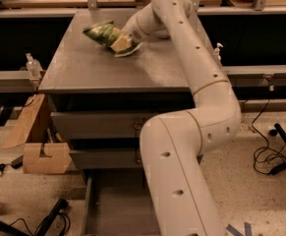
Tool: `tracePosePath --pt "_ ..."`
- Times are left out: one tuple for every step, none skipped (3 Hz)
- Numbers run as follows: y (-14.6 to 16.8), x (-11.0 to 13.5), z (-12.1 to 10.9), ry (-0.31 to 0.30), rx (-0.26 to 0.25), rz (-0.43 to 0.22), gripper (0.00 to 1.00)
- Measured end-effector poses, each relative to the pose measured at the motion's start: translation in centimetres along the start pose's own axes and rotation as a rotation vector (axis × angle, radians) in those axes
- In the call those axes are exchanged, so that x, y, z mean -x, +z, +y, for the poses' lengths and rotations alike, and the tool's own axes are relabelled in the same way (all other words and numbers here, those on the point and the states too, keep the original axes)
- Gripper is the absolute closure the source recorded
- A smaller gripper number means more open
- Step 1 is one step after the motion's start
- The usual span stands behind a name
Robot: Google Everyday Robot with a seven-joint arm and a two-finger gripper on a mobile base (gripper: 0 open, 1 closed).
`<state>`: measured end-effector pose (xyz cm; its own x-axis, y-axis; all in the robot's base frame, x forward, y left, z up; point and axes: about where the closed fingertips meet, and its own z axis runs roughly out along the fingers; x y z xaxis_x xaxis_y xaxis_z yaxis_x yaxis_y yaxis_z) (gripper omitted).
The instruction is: Place green jalapeno chip bag into bottom drawer
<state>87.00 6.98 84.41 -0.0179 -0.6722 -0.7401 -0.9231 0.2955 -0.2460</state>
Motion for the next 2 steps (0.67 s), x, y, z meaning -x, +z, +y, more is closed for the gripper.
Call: tracePosePath --pt "-5.5 0.9 -2.0 -0.018 -0.072 -0.053 1.0" --pt "-11.9 1.2 -3.4 -0.032 -0.141 -0.06 1.0"
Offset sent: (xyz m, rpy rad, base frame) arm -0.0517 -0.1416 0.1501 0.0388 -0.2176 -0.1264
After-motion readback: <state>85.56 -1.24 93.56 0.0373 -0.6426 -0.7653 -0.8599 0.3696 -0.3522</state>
